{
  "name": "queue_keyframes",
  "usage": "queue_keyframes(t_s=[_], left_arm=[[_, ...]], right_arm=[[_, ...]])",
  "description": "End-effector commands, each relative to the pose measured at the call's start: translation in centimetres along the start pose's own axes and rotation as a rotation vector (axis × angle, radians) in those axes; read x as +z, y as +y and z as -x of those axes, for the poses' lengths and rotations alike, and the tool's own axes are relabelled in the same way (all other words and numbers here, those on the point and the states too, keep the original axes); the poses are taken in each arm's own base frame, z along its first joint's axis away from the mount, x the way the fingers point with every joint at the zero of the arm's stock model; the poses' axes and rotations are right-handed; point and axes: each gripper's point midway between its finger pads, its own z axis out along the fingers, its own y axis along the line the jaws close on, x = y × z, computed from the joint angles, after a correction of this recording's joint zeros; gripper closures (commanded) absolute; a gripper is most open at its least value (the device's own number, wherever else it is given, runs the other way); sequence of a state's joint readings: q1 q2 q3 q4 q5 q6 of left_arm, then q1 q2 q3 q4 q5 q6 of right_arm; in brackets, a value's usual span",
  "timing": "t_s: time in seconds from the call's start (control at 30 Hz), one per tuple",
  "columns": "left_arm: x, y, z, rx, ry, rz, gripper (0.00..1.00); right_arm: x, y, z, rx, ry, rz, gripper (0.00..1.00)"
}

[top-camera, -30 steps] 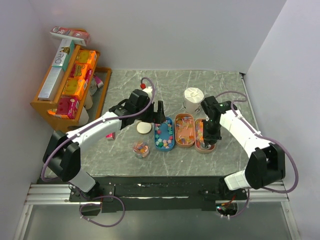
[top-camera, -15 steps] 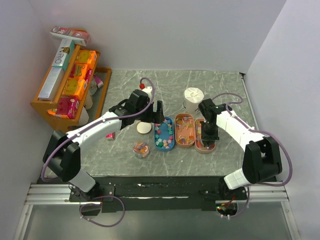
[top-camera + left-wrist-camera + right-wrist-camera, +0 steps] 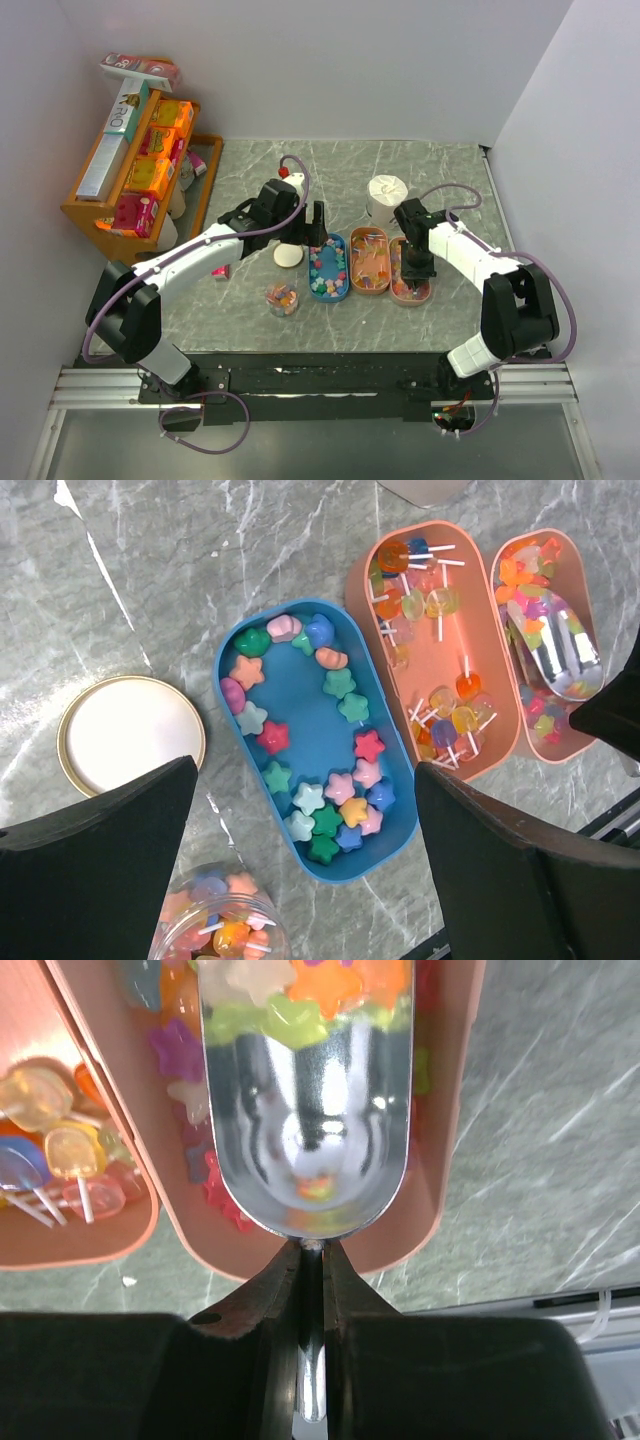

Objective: Pack the candies
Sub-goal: Scoop the fake candies from the storage box.

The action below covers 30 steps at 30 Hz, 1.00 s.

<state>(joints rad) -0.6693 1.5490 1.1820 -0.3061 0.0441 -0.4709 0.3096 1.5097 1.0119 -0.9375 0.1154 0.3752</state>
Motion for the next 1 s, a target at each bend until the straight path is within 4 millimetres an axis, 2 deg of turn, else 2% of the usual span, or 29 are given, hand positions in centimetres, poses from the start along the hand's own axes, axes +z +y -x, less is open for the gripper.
queue_keyframes(t_s=[0.0, 0.17, 0.37, 0.7, 0.97], left_arm=[[-0.4, 0.2, 0.8, 0.013, -0.027, 0.014, 0.04], [-0.2, 0.3, 0.6, 0.017, -0.021, 0.019, 0.04], [0.0, 0.3, 0.5, 0.013, -0.014, 0.019, 0.04], [0.1, 0.3, 0.7, 0.011, -0.012, 0.015, 0.03], [0.1, 0.3, 0.5, 0.002, -0.006, 0.013, 0.04]], right_arm=[[0.5, -0.5, 1.6, -0.014, -0.066, -0.027, 1.0], [1.3, -0.5, 1.7, -0.025, -0.083, -0.028, 1.0], [1.3, -0.3, 1.9, -0.014, -0.124, -0.007, 1.0], [-1.1, -0.7, 1.9, 0.06, -0.262, -0.031, 1.0], [-1.5, 0.1, 1.2, 0.075, -0.338, -0.003, 1.0]])
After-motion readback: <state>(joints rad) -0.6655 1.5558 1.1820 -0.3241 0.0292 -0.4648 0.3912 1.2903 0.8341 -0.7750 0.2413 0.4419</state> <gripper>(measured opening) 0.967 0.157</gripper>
